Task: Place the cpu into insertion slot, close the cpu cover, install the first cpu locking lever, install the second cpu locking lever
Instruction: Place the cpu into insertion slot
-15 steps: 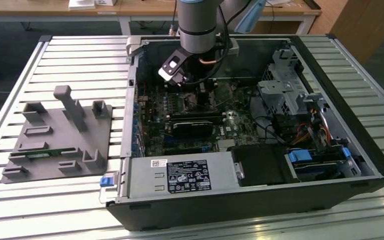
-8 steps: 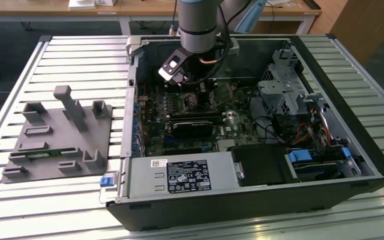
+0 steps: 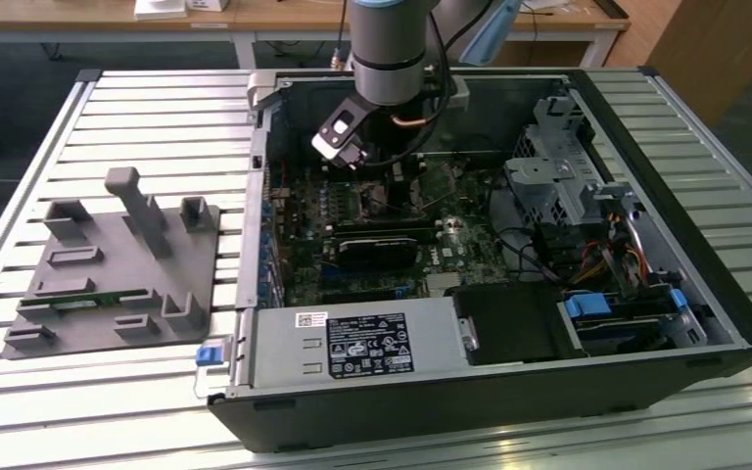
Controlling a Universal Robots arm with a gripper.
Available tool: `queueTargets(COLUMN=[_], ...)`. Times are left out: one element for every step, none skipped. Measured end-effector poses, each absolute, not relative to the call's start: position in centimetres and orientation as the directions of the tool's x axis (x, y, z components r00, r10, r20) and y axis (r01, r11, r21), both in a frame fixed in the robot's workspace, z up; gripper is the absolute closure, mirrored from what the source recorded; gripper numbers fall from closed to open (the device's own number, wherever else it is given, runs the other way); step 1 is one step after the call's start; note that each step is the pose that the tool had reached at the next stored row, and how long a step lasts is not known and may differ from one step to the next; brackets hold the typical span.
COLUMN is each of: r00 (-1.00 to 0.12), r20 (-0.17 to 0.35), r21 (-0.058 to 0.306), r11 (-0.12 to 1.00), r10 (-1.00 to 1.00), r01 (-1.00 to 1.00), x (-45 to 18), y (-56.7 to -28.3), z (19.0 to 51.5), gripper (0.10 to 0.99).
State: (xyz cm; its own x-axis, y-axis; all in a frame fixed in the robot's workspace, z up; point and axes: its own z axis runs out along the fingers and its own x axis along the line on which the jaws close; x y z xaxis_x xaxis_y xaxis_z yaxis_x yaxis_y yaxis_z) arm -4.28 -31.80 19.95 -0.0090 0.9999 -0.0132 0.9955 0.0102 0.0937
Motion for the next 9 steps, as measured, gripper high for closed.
queueTargets(r00=[-0.009,-0.009,-0.009,-0.009,-0.009,-0.009,-0.009,-0.009,-0.009], r20=[-0.013,-0.013,-0.013,-0.013,-0.013,-0.013,-0.013,-0.013,-0.013], r21=[0.094,0.094,0.094,0.094,0.094,0.094,0.094,0.094,0.094], r11=[0.01,0.01,0.01,0.01,0.01,0.01,0.01,0.01,0.01], r10=[1.0,1.0,1.0,1.0,1.0,1.0,1.0,1.0,1.0], r01=[0.996,0.996,0.996,0.996,0.996,0.996,0.996,0.996,0.996], x=[-4.28,-4.31,-4.33,-4.33,-4.34,-4.35,-4.35,-4.35,-4.35], y=[-31.8,-31.81,-31.81,-31.8,-31.8,-31.8,-31.8,-31.8,-31.8], z=[19.91,19.88,19.84,19.8,19.77,19.73,19.69,19.66,19.63], gripper=[0.549,0.549,0.549,0.549,0.549,0.549,0.549,0.549,0.549])
